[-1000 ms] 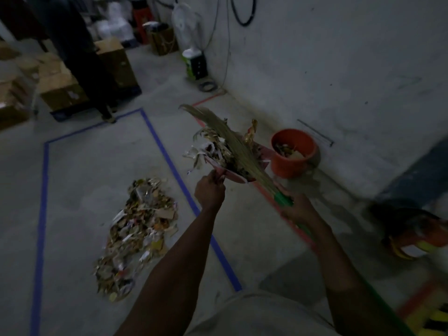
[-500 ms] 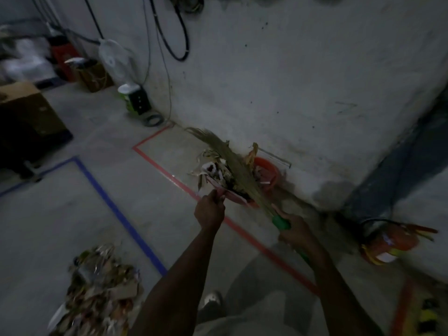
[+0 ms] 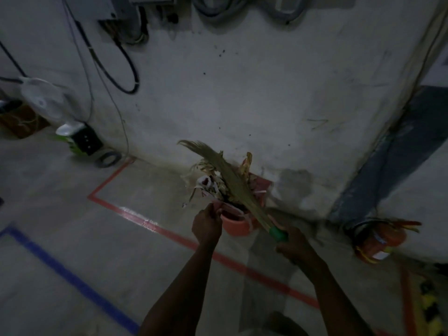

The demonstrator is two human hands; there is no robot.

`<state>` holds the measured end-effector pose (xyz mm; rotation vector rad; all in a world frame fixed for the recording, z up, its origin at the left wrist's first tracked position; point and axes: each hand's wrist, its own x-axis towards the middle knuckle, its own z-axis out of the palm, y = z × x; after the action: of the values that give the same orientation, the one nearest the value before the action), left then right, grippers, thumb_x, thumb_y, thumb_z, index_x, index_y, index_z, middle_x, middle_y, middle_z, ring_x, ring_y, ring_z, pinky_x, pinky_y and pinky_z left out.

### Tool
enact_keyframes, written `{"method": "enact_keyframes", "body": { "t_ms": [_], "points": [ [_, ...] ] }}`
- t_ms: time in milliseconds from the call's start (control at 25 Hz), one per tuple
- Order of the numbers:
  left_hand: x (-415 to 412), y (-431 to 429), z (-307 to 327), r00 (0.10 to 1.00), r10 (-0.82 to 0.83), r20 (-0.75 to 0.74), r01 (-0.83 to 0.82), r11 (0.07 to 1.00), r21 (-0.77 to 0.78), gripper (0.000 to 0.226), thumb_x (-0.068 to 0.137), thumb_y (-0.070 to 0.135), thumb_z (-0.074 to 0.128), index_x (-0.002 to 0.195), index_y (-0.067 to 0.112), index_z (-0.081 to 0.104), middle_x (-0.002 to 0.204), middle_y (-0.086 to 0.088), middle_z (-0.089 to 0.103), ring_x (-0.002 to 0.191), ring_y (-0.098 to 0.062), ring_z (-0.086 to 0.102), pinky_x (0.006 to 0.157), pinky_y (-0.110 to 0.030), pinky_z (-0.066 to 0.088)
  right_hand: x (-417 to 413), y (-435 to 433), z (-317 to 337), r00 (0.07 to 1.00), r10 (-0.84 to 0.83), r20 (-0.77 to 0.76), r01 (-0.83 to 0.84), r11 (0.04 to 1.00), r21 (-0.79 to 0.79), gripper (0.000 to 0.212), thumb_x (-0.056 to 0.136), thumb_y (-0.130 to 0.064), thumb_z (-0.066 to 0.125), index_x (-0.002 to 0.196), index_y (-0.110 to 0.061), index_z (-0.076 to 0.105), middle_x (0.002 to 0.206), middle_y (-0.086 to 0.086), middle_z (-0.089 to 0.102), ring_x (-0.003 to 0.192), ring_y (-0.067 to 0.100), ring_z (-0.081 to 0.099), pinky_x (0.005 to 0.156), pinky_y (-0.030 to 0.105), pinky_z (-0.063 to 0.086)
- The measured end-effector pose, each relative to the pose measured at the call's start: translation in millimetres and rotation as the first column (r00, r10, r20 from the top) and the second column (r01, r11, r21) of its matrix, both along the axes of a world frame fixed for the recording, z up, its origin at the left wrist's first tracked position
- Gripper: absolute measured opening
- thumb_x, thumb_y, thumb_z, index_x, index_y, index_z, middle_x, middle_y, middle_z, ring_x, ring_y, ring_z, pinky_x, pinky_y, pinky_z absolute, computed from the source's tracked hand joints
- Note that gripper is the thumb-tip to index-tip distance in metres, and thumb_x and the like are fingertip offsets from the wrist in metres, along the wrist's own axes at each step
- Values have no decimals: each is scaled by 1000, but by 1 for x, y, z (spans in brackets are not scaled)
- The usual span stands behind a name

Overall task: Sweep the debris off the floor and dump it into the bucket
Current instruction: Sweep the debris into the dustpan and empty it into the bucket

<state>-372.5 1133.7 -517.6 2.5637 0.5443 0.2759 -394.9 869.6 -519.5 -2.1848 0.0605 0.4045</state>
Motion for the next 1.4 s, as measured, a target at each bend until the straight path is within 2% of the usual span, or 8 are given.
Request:
{"method": "enact_keyframes", "body": {
  "t_ms": [160, 280, 440, 640, 760, 880, 1040, 1400],
  "points": [
    [64, -4, -17, 996, -80, -43, 82, 996, 37, 40, 98, 47, 48, 134, 33, 57, 105, -5, 70, 98, -27, 67, 71, -32, 49, 49, -3, -14, 995, -60, -82, 56, 997, -57, 78, 72, -6, 75, 144, -27, 55, 87, 11, 71, 55, 18, 64, 42, 25, 40],
    [113, -8, -27, 992, -112, -60, 114, 993, 29, 39, 98, 45, 47, 135, 34, 55, 105, -5, 70, 97, -29, 67, 70, -32, 50, 96, -7, -20, 993, -102, -67, 99, 994, -38, 83, 70, -4, 72, 139, -46, 53, 68, -3, 67, 37, 7, 56, 38, 23, 40],
    [165, -7, -38, 989, -123, -84, 126, 991, 38, 36, 99, 40, 47, 133, 35, 57, 103, -4, 70, 94, -26, 67, 70, -33, 50, 151, -13, -22, 997, -44, -61, 39, 995, -89, 90, 70, -5, 73, 128, -66, 41, 74, -8, 66, 41, 9, 59, 38, 24, 42],
    [214, 5, -65, 980, -81, -180, 83, 997, 3, 31, 98, 42, 49, 126, 35, 60, 99, -4, 68, 89, -25, 65, 63, -28, 44, 196, -8, -46, 986, -16, -163, 2, 996, -85, 88, 73, -13, 71, 148, -49, 43, 100, -2, 70, 51, 0, 51, 40, 18, 39],
    [234, 17, -85, 966, -95, -239, 95, 995, -13, 32, 99, 42, 48, 128, 36, 60, 101, -3, 68, 89, -24, 66, 66, -32, 52, 216, 2, -62, 967, -62, -246, 47, 997, -68, 79, 75, -21, 72, 143, -51, 47, 83, -13, 67, 53, 3, 60, 41, 20, 42],
    [261, 36, -111, 953, -114, -280, 118, 993, -2, 35, 99, 37, 48, 133, 37, 57, 103, -3, 68, 92, -24, 65, 70, -33, 53, 244, 23, -77, 955, -21, -296, -8, 995, -95, 85, 69, -20, 70, 136, -64, 42, 92, -7, 68, 63, 17, 65, 44, 23, 45],
    [304, 59, -150, 922, -147, -358, 156, 988, -2, 37, 99, 35, 47, 135, 30, 57, 108, -5, 67, 99, -25, 63, 74, -32, 48, 282, 48, -105, 926, -53, -374, 6, 992, -128, 87, 66, -19, 68, 145, -49, 46, 89, -1, 69, 67, 17, 60, 57, 27, 47],
    [399, 61, -274, 742, -252, -621, 289, 956, -43, 21, 91, 31, 57, 103, 18, 69, 101, -9, 71, 96, -33, 67, 65, -33, 42, 340, 75, -212, 833, -131, -538, 30, 981, -192, 94, 79, -7, 69, 153, -49, 30, 115, -2, 64, 92, 23, 65, 71, 26, 50]
  ]
}}
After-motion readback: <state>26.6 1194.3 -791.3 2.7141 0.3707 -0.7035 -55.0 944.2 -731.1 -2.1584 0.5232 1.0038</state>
